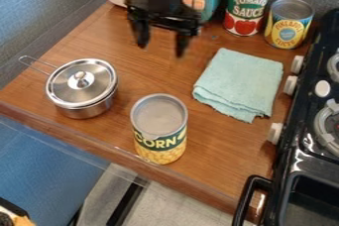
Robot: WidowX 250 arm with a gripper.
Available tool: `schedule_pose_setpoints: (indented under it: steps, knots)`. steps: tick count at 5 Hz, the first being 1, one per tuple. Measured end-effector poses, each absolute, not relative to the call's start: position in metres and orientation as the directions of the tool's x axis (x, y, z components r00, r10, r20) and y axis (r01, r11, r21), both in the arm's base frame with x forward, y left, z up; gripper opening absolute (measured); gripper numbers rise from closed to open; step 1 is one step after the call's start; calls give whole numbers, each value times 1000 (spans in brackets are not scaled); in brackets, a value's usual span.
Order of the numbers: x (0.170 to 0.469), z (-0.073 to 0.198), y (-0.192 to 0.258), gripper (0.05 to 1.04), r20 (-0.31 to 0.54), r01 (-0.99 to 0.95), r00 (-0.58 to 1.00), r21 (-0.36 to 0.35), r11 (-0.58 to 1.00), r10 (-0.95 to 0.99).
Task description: Open the lid of the pot and put it in the table
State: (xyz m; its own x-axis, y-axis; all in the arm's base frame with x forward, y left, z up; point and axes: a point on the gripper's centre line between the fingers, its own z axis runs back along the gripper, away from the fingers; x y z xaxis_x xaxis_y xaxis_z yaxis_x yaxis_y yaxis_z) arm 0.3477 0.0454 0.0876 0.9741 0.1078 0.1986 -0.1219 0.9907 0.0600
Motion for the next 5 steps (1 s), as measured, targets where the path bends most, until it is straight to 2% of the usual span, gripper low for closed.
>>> schedule_pose_setpoints:
  steps: [1, 3, 5]
  knots:
    - [334, 77, 72, 999, 164, -94, 983, 44, 995, 85]
    - [304, 80, 100, 999, 150, -33, 988, 23, 999, 30]
    - [280, 78, 110, 999, 122, -3, 993, 21, 1000, 1]
